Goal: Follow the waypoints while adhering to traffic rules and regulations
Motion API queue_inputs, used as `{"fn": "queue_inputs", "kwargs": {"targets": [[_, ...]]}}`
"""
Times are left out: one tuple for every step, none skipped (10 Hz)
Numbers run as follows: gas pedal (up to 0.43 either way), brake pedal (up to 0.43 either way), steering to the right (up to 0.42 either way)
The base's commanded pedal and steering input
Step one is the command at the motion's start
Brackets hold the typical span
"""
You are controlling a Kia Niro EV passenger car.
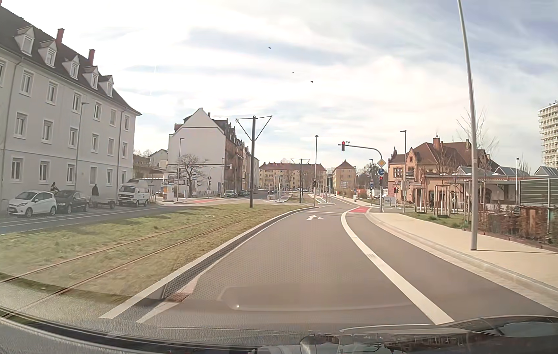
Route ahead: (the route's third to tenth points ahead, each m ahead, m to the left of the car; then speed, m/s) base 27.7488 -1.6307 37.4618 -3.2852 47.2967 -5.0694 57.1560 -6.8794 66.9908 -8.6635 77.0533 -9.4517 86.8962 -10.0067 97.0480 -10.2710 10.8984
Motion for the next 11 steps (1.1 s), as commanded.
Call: {"fn": "queue_inputs", "kwargs": {"targets": [[0.000, 0.213, 0.008], [0.000, 0.220, 0.009], [0.000, 0.226, 0.010], [0.000, 0.232, 0.011], [0.000, 0.238, 0.011], [0.000, 0.238, 0.012], [0.000, 0.244, 0.014], [0.000, 0.244, 0.016], [0.000, 0.244, 0.020], [0.000, 0.244, 0.023], [0.000, 0.250, 0.025]]}}
